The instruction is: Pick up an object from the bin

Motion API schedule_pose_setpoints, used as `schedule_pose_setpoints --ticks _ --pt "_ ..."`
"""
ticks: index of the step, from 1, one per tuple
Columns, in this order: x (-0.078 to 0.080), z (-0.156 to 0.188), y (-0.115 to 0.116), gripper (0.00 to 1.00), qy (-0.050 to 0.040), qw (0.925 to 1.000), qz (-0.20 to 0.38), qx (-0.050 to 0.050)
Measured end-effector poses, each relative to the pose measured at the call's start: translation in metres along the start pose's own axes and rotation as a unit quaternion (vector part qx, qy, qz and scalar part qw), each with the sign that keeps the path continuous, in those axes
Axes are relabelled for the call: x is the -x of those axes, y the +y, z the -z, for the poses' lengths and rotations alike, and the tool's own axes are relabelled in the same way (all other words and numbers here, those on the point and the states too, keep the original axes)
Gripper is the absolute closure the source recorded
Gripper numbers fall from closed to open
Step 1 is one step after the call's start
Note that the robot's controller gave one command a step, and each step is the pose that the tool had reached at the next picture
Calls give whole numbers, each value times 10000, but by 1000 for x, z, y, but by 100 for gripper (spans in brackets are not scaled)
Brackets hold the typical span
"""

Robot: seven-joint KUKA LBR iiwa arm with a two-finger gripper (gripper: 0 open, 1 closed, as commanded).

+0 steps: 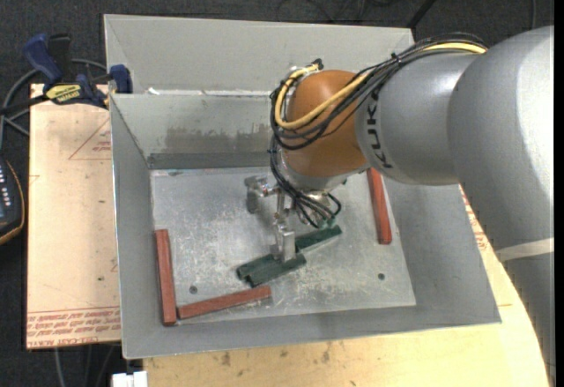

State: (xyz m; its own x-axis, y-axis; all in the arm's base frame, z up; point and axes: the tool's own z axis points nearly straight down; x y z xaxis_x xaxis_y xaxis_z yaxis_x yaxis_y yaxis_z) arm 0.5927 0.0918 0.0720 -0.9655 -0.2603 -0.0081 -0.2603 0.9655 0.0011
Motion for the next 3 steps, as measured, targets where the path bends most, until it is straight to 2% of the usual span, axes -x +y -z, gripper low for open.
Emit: schedule_pose_setpoints --ticks 1,2,3 --pt "-63 -1 -23 0 42 10000 -30 -4" --pt "-99 15 -11 0 -68 9962 -870 -20" --pt "-110 5 8 0 -47 9996 -291 -13"
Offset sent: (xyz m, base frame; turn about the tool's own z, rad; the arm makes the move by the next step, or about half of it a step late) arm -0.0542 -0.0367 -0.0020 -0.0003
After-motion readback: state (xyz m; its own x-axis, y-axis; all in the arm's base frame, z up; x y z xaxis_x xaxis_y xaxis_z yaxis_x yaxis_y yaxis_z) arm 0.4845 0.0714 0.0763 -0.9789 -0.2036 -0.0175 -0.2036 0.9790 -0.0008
